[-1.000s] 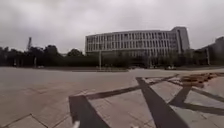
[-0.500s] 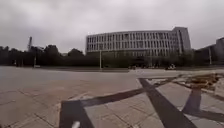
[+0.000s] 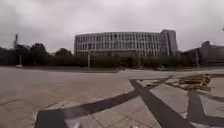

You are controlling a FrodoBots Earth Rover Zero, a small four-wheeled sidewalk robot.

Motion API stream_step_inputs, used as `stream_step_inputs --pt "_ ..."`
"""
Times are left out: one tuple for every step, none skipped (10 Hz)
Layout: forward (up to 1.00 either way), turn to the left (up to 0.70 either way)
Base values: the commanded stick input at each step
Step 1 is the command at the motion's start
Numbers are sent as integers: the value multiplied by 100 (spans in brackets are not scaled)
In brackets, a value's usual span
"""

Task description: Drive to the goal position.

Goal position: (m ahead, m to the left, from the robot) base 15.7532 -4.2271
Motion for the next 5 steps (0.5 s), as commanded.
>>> stream_step_inputs --pt "70 0" --pt "70 0" --pt "70 0" --pt "70 0" --pt "70 0"
